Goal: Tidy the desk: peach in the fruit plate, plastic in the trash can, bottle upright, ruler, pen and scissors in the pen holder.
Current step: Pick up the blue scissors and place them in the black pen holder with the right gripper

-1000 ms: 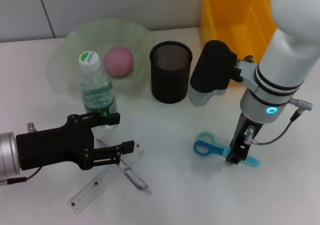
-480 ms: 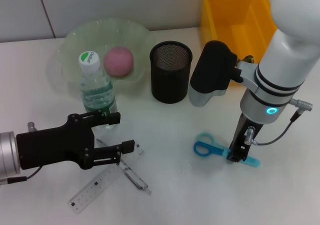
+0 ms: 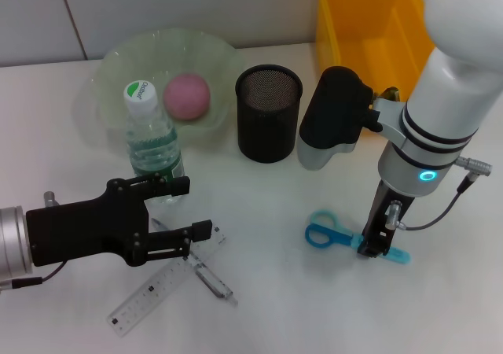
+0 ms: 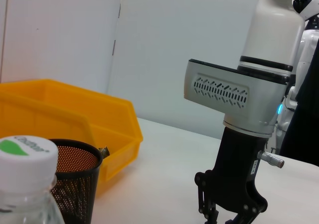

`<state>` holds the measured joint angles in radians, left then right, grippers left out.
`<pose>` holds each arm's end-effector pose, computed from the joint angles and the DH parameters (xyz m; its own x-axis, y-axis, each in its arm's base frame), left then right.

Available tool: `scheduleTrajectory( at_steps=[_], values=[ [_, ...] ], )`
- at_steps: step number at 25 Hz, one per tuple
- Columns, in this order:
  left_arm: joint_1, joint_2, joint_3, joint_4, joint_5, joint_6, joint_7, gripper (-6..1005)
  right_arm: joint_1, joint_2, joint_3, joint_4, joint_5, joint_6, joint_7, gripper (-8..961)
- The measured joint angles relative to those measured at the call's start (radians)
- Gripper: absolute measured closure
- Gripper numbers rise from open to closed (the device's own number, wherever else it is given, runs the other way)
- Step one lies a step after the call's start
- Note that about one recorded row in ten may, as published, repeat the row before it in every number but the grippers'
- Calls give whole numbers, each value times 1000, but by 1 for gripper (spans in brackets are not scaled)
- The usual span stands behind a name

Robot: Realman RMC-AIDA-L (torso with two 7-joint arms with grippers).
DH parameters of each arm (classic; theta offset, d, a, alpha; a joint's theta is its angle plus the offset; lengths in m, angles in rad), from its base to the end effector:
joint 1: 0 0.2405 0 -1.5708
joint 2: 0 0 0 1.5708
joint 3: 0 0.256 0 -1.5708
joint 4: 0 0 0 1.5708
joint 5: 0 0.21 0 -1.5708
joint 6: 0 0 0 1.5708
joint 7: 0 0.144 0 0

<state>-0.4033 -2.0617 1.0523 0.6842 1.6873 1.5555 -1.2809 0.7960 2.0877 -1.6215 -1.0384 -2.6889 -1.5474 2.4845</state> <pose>-0.2527 0.2993 -0.0193 0.8036 0.2450 0.5424 0.3410 -0.9365 -0.0822 0.1836 0.3516 -0.0545 0.6756 -0.4500 0.5840 -0.3243 -0.8928 -0.3127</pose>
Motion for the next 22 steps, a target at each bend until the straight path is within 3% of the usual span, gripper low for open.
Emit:
scheduleTrajectory(
  at_steps=[5,9,16,22],
  values=[
    [0,0,0,0,0,0,0,212,-2,-1,12,-11,28,-5,-5,740],
    [3,0,0,0,0,2,0,212,-17,-5,82,-76,65,-35,-12,741],
    [7,1,-1,0,0,3,0,212,-113,-7,215,-261,138,-89,-64,742],
    [6,3,0,0,0,5,0,212,-209,-8,371,-386,293,-116,-154,737]
  ],
)
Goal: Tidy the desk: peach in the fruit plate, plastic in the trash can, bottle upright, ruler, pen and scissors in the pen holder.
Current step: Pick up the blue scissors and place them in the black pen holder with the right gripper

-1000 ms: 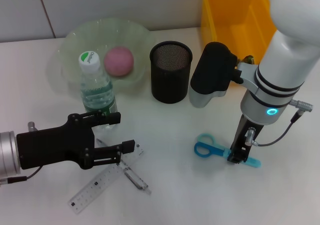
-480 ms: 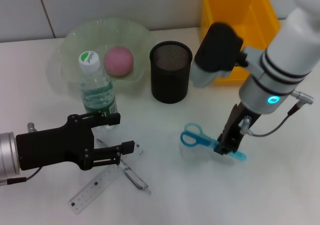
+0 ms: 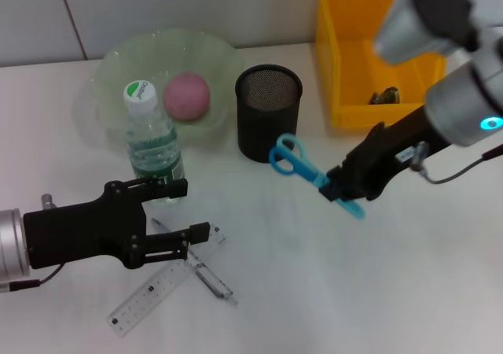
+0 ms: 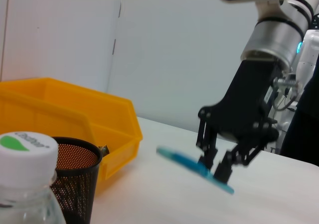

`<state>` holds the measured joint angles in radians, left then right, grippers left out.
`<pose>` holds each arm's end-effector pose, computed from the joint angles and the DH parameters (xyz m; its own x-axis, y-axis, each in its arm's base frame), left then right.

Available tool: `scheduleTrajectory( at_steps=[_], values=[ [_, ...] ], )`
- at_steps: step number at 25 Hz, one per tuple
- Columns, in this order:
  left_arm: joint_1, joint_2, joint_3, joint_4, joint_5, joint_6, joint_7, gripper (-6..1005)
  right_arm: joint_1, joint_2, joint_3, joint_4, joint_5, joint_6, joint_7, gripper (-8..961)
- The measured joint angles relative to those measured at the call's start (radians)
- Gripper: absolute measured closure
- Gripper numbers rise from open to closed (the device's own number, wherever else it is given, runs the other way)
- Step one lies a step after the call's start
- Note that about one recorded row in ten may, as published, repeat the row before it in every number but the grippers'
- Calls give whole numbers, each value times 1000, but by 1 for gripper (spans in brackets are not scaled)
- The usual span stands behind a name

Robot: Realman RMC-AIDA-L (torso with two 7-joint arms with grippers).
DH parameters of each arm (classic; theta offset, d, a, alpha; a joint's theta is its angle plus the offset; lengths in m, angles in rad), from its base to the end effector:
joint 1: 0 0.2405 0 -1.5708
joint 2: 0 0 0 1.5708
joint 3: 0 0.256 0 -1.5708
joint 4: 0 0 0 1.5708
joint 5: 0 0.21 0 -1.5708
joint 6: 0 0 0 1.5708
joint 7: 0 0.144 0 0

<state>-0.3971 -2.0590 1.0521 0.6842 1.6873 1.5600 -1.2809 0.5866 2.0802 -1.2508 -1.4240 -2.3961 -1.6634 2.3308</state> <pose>-0.2548 0.2975 -0.0183 0.8027 0.2491 0.5419 0.3446 -0.9353 -0.0805 0.1571 0.3454 0.0194 0.8650 -0.4902 0.1073 -0.4523 -0.8542 -0.2564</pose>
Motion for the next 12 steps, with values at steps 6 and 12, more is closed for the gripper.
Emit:
scheduleTrajectory(
  at_steps=[6,12],
  values=[
    [-4,0,0,0,0,2,0,212,-89,0,184,-29,206,14,-152,732],
    [-6,2,0,0,0,8,0,212,-136,-1,285,83,422,143,-356,728]
  ],
)
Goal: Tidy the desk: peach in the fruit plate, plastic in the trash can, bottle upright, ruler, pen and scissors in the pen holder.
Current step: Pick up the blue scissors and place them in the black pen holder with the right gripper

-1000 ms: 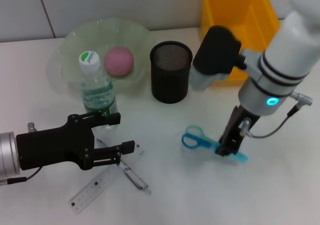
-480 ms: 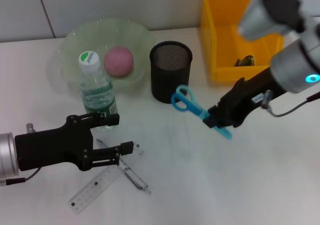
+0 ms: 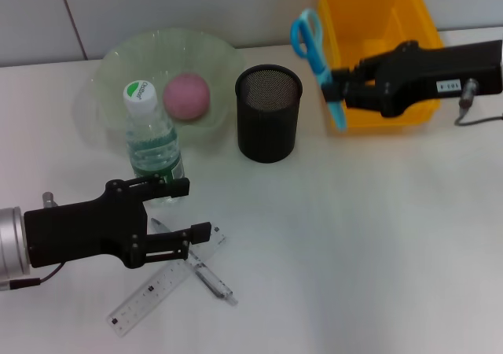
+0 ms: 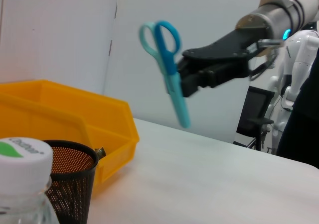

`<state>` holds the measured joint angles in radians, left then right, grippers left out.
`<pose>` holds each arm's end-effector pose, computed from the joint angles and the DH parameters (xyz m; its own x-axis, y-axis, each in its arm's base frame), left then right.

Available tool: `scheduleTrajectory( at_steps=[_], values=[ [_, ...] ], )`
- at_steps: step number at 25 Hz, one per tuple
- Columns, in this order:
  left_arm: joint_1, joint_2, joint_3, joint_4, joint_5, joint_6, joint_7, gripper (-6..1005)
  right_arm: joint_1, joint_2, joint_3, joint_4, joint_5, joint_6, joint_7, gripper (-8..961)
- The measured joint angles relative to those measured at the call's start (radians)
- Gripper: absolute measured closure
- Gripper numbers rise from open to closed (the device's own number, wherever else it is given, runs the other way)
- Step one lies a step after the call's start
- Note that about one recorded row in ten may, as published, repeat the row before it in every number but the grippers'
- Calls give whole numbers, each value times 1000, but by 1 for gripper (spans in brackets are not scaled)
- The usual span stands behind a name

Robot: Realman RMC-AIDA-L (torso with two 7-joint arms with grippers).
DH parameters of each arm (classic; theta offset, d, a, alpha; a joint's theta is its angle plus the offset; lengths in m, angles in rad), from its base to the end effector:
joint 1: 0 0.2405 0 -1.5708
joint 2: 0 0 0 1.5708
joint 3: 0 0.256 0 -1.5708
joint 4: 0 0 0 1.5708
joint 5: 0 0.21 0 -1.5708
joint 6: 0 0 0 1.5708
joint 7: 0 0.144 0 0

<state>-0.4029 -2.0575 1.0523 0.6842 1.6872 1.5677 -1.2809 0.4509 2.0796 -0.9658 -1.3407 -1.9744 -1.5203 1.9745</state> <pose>-0.2528 0.2982 -0.0177 0.8038 0.2436 0.5427 0.3354 -0.9391 -0.0753 0.1813 0.3529 0.0685 0.8544 -0.3300 -0.4013 -0.4580 -0.8430 -0.2821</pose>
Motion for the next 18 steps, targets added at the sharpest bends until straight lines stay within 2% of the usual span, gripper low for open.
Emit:
scheduleTrajectory(
  at_steps=[9,18],
  values=[
    [-1,0,0,0,0,3,-1,212,32,1,-7,252,196,214,-245,720],
    [1,-2,0,0,0,5,-3,212,157,2,-11,480,223,360,-351,713]
  ],
)
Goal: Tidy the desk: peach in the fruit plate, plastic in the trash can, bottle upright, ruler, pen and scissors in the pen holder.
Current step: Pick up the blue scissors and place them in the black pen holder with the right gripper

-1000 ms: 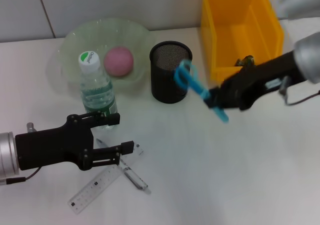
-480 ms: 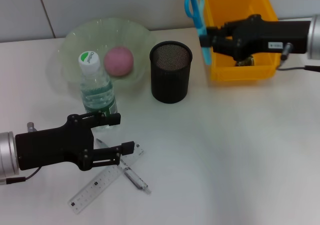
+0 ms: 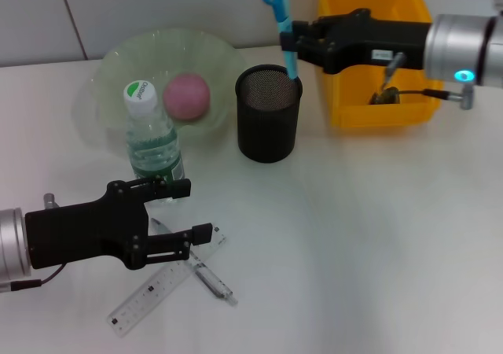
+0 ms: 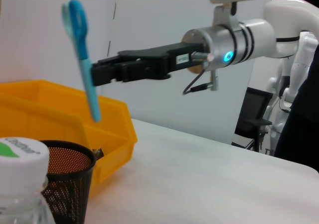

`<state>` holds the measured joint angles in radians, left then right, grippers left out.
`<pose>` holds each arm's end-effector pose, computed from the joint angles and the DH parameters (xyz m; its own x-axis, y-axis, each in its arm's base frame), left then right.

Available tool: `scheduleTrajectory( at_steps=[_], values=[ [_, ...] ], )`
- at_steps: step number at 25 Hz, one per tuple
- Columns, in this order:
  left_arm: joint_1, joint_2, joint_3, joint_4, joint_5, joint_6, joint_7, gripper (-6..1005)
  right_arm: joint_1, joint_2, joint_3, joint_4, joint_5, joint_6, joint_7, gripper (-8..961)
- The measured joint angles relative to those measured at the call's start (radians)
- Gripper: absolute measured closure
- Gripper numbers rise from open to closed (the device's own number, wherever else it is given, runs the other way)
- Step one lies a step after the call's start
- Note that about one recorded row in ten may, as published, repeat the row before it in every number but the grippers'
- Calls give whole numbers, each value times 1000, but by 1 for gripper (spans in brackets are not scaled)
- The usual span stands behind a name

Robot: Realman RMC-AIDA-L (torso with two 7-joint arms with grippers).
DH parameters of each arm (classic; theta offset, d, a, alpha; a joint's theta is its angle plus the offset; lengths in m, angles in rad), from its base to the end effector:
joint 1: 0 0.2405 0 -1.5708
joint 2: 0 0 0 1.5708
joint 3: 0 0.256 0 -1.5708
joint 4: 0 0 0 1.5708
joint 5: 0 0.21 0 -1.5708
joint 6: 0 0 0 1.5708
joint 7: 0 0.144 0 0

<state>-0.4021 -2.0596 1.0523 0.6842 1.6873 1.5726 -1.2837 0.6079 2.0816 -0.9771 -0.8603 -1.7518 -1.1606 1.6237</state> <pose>-0.2522 0.2971 -0.0183 0.8010 0.2470 0.5454 0.3362 -0.9393 -0.0684 0.1898 0.4096 0.0187 0.7855 -0.2483 -0.5668 -0.5027 -0.7902 -0.3505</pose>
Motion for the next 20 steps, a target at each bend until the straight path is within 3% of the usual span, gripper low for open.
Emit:
scheduleTrajectory(
  at_steps=[7,14,20],
  values=[
    [1,-1,0,0,0,4,-1,212,72,1,-27,146,1,93,-62,708],
    [-1,-2,0,-1,0,10,-2,213,77,6,-121,212,77,207,-123,702],
    [-2,-2,0,0,0,13,-10,213,78,6,-126,226,84,221,-128,697]
  ],
)
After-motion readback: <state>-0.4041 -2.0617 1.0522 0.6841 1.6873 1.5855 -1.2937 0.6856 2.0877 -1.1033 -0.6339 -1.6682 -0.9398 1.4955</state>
